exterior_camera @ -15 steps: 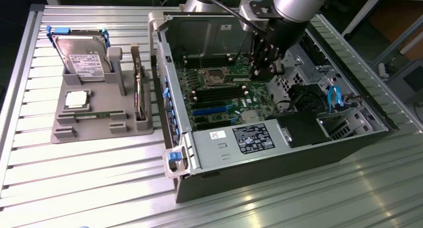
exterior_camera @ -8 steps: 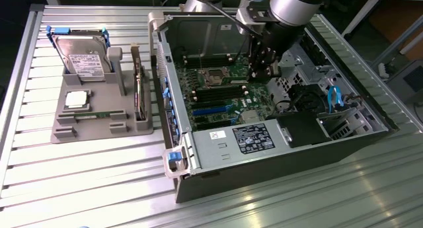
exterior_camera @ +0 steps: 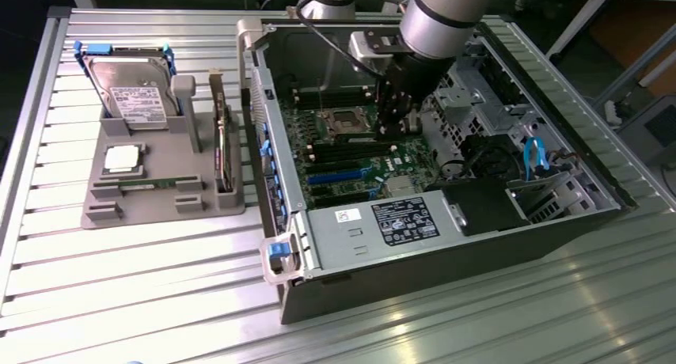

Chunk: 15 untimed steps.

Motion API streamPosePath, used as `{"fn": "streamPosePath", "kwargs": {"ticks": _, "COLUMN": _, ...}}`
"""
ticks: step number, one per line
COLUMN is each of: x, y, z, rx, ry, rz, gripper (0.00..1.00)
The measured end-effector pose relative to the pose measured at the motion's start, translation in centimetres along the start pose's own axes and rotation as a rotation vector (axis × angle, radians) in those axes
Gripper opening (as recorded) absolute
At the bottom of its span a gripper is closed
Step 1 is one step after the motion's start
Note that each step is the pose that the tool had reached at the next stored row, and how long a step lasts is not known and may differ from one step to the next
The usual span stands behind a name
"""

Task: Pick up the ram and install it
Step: 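Insert the ram into the slot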

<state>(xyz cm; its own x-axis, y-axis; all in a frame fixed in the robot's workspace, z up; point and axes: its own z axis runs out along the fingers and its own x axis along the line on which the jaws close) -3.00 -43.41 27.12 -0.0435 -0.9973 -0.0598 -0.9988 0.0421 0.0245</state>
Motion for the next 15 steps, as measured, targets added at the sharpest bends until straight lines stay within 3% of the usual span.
{"fn": "streamPosePath", "kwargs": {"ticks": 7, "x": -0.6, "y": 1.23, "z": 1.19, "rx": 0.0001, "ry": 0.0001, "rz": 0.0, "gripper": 0.11}}
{"fn": "streamPosePath", "kwargs": {"ticks": 15, "x": -1.0, "y": 1.45, "z": 2.9, "rx": -0.0005, "ry": 0.0011, "rz": -0.012, "gripper": 0.11}}
